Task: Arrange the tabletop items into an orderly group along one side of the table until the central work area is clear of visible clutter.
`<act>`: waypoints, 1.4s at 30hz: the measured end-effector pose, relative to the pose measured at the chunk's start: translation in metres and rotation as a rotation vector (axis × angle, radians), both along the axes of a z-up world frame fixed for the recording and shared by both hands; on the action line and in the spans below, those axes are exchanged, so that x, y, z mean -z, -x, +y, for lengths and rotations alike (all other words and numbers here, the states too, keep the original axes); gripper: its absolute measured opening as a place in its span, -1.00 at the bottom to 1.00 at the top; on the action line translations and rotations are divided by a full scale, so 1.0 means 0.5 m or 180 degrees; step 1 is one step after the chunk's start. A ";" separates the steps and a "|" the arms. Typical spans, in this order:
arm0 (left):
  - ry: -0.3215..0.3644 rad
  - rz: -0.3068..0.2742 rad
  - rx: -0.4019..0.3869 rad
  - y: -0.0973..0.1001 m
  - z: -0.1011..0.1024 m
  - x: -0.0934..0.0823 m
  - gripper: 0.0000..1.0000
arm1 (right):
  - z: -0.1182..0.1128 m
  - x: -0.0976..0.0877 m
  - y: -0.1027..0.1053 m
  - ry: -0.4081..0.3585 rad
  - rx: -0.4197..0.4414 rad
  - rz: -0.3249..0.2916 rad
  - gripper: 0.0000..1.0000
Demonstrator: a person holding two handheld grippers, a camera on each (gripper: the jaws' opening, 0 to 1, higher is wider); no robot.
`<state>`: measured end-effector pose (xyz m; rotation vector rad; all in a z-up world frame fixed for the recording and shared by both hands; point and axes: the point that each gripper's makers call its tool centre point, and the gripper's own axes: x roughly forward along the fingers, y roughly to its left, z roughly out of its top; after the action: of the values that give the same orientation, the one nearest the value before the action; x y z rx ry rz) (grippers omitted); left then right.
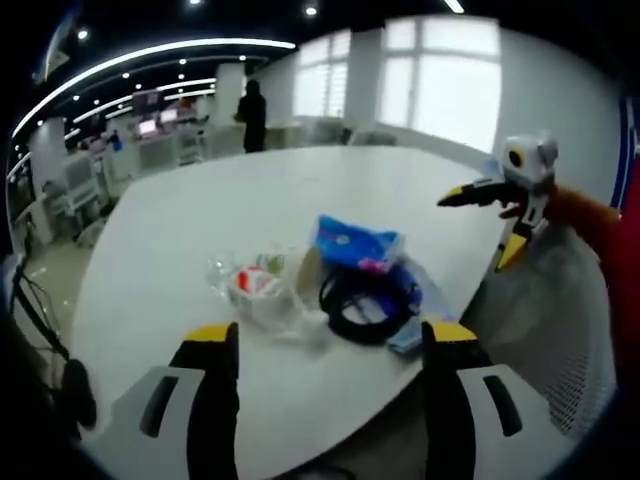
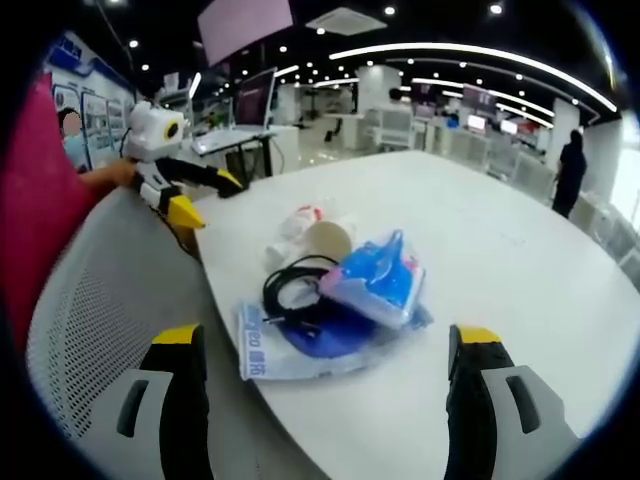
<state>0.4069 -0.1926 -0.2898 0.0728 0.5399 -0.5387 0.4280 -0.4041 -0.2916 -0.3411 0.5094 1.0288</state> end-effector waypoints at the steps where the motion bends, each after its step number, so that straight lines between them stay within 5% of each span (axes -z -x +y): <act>1: -0.0039 -0.0009 -0.0004 -0.005 0.007 0.001 0.42 | 0.000 0.000 0.000 0.0001 0.0004 0.0002 0.99; 9: -0.0266 -0.0012 0.0107 -0.045 0.036 0.014 0.40 | -0.005 0.000 -0.006 -0.0008 0.0058 0.0008 0.99; 21: -0.0589 -0.0068 0.0699 -0.106 0.051 0.031 0.43 | -0.015 0.002 -0.014 0.0009 0.0144 0.0021 0.99; 42: -0.0916 -0.0005 0.1566 -0.166 0.023 0.051 0.47 | -0.019 0.000 -0.020 0.0004 0.0206 0.0005 0.99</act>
<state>0.4901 -0.1813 -0.3152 0.4893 0.5976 -0.9362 0.4381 -0.4138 -0.2918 -0.3232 0.5194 0.9662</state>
